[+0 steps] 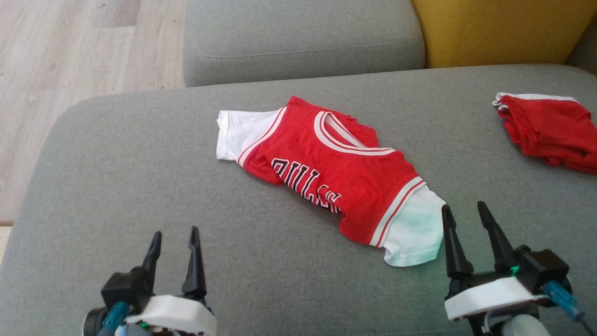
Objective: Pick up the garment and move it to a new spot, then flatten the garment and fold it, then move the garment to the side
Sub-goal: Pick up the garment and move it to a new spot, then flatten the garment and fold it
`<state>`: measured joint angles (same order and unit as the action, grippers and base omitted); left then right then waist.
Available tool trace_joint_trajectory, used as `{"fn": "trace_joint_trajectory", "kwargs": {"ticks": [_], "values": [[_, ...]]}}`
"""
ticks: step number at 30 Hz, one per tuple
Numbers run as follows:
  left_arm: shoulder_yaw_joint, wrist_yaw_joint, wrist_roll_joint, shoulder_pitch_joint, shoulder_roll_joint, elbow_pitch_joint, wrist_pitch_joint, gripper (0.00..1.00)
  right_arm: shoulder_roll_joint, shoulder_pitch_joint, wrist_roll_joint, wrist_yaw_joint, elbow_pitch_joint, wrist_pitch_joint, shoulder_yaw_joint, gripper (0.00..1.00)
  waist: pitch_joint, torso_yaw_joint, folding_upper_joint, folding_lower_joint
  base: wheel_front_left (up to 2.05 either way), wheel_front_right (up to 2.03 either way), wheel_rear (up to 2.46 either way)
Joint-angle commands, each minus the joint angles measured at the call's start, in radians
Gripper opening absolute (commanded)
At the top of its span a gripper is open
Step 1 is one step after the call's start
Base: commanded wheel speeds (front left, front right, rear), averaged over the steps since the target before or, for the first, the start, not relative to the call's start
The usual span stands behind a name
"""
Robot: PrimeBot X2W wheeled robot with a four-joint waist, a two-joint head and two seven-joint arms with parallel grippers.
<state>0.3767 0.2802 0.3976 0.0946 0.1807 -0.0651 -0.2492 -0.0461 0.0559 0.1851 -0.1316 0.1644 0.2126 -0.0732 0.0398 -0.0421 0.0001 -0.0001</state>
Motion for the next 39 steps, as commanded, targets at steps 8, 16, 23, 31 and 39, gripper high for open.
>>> {"fn": "trace_joint_trajectory", "kwargs": {"ticks": [8, 16, 23, 31, 39], "values": [[-0.089, -0.037, -0.045, -0.008, -0.028, 0.038, -0.012, 1.00, -0.004, -0.025, 0.017, 0.001, 0.026, -0.005, -0.034, 1.00, 0.002, 0.012, -0.0001, 0.0001, 0.00, 0.00, 0.00], [-0.112, -0.058, -0.072, 0.004, -0.050, 0.026, -0.013, 1.00, -0.004, -0.032, 0.017, 0.001, 0.040, -0.007, -0.037, 1.00, 0.004, 0.010, -0.0001, 0.0001, 0.00, 0.00, 0.00], [-0.122, -0.077, -0.089, 0.012, -0.064, 0.010, -0.013, 1.00, -0.004, -0.034, 0.015, 0.001, 0.044, -0.006, -0.029, 1.00, 0.007, 0.009, -0.0001, 0.0001, 0.00, 0.00, 0.00], [-0.131, -0.093, -0.103, 0.020, -0.076, -0.002, -0.013, 1.00, -0.004, -0.032, 0.013, 0.001, 0.047, -0.003, -0.021, 1.00, 0.012, 0.013, -0.0001, 0.0001, 0.00, 0.00, 0.00], [-0.136, -0.101, -0.111, 0.024, -0.082, -0.006, -0.013, 1.00, -0.004, -0.029, 0.011, 0.001, 0.045, -0.001, -0.018, 1.00, 0.013, 0.020, -0.0001, 0.0001, 0.00, 0.00, 0.00]]}}
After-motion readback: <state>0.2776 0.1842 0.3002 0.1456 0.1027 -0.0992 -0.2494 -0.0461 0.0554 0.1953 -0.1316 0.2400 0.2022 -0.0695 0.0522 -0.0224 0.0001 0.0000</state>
